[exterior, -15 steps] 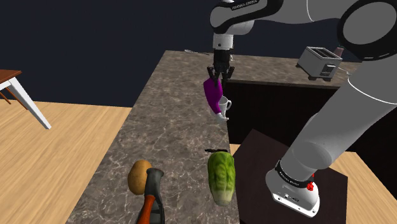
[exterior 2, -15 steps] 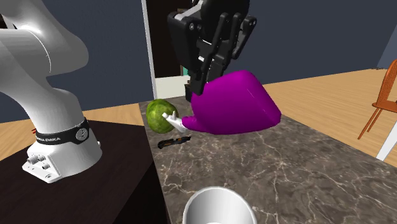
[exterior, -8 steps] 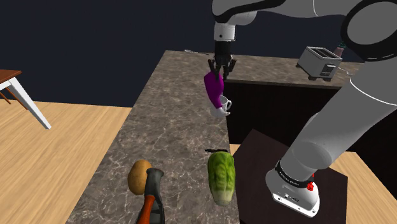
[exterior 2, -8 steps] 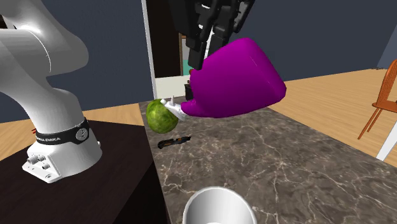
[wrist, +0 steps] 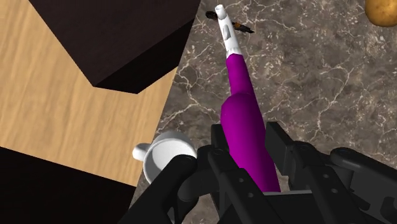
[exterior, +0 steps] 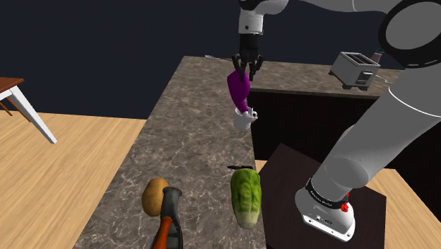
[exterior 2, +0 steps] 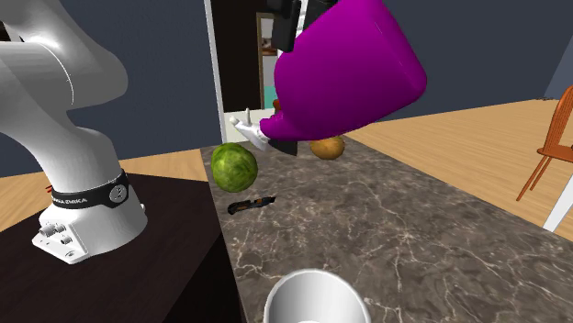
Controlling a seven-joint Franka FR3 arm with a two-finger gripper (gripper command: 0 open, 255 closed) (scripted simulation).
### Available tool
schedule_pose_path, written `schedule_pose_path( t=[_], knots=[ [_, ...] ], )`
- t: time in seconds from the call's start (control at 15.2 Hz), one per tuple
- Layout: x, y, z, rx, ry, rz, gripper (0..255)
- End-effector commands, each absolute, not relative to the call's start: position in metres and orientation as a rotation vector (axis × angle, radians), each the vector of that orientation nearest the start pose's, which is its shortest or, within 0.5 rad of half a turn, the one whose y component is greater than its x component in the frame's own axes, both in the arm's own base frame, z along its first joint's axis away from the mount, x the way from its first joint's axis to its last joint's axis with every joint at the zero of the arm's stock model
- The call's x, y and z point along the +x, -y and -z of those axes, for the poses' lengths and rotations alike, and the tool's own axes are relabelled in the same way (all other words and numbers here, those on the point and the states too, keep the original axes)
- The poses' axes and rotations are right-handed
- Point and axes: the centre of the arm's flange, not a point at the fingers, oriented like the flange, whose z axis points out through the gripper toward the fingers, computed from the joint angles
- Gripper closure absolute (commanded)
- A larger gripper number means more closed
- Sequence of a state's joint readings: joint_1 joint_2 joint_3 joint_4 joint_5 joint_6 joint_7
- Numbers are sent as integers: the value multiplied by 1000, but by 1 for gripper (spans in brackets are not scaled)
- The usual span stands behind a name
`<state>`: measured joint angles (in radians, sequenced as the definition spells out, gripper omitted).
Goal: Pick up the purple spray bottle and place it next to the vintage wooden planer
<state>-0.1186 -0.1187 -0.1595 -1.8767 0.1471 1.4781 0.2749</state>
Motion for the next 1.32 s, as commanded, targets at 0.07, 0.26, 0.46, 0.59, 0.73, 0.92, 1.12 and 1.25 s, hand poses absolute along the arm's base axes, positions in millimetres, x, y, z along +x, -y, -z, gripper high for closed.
schedule_pose_path(
  t=[0.07, 0.26, 0.46, 0.59, 0.73, 0.92, 1.12, 1.25],
  knots=[
    [477, 122, -556, -2833, -809, -418, 255],
    [477, 122, -572, -2833, -809, -418, 255],
    [477, 122, -588, -2833, -809, -418, 255],
    [477, 122, -599, -2833, -809, -418, 255],
    [477, 122, -609, -2833, -809, -418, 255],
    [466, 98, -613, -2833, -809, -418, 255],
    [450, 62, -613, -2833, -809, -418, 255],
    [439, 38, -613, -2833, -809, -418, 255]
  ],
)
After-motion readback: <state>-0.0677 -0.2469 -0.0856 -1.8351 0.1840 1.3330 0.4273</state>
